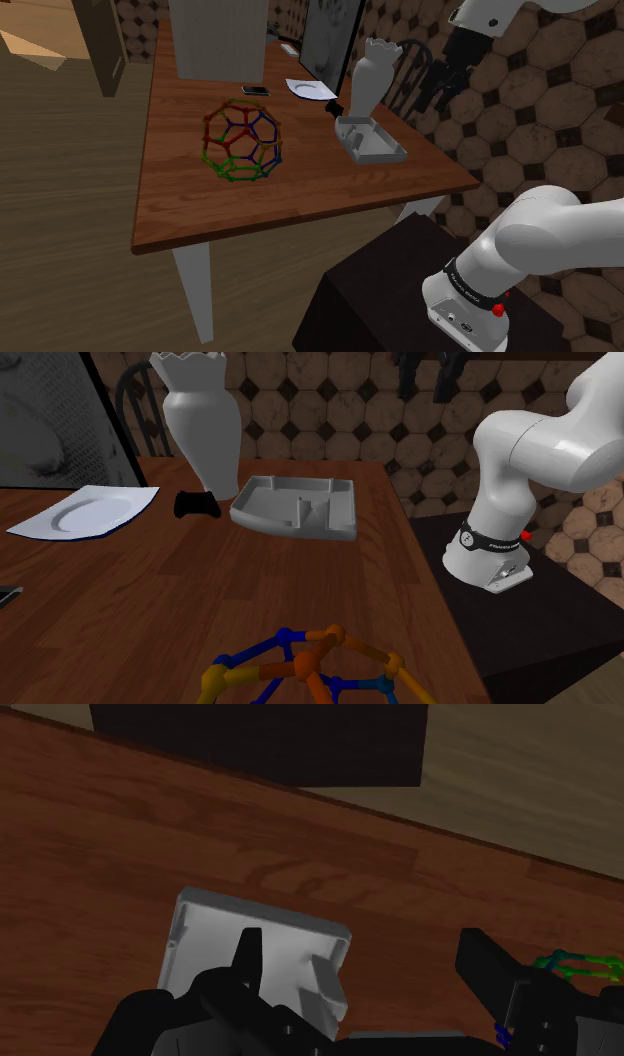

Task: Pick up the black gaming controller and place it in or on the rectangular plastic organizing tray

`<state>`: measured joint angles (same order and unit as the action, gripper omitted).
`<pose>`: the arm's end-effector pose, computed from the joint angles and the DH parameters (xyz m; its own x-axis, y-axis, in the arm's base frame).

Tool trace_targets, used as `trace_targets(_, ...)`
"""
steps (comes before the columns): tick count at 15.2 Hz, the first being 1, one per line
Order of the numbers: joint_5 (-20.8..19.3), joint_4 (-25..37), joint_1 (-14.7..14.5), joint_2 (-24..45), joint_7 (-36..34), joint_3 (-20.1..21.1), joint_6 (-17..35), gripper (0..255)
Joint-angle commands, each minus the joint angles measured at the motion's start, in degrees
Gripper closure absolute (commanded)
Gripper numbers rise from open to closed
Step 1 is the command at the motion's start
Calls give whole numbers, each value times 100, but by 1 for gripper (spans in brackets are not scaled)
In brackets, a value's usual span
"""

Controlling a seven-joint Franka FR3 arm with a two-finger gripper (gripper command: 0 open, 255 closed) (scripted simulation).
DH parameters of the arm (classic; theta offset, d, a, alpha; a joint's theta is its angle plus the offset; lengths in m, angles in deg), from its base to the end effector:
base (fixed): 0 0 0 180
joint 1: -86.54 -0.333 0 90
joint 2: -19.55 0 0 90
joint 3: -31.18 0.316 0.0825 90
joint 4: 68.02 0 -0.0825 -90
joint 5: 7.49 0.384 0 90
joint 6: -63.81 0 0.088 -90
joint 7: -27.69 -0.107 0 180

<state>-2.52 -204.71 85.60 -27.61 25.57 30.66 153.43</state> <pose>0.2958 0.0107 0.5876 0.9997 -0.0260 -0.0019 -0.0261 -0.9953 -0.0933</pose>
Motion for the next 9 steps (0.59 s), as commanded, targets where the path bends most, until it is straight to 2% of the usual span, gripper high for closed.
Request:
trace_targets(1,0,0,0,0,0,0,0,0)
trace_targets(9,-190,464,42,1584,584,-342,1131,0)
